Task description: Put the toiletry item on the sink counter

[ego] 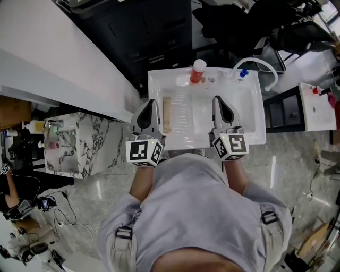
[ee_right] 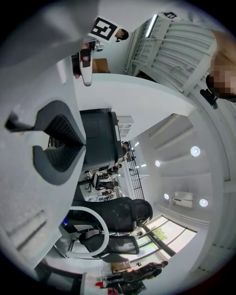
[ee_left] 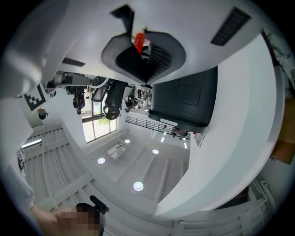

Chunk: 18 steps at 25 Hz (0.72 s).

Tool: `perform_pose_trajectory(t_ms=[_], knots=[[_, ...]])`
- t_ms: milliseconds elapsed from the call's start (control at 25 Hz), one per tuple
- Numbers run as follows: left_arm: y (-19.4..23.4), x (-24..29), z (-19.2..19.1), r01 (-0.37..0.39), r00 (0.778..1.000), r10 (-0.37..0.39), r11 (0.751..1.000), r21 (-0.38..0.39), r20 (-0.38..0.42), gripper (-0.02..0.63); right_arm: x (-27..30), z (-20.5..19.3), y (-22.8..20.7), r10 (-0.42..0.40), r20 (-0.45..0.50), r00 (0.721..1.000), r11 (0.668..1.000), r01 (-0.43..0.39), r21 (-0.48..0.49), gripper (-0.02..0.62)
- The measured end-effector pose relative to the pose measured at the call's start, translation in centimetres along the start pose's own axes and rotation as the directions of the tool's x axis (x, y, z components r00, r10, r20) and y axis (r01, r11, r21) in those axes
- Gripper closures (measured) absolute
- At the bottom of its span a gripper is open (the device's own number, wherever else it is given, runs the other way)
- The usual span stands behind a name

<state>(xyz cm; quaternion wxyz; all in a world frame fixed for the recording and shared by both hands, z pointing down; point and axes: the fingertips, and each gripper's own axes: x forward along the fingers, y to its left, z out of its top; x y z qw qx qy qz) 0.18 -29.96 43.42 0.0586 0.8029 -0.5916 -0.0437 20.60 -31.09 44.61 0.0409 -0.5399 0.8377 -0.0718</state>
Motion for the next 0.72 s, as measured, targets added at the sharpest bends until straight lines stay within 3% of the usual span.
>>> perform_pose_trajectory(t_ms=[720], knots=[[-0.21,0.61,0.0,0.006,1.0,-0.006,1.0,0.009,-0.001,0.601,0.56,-0.37,-0.38,0.01,-0.013,1.0,1.0,-0.01,0.012,0.591]])
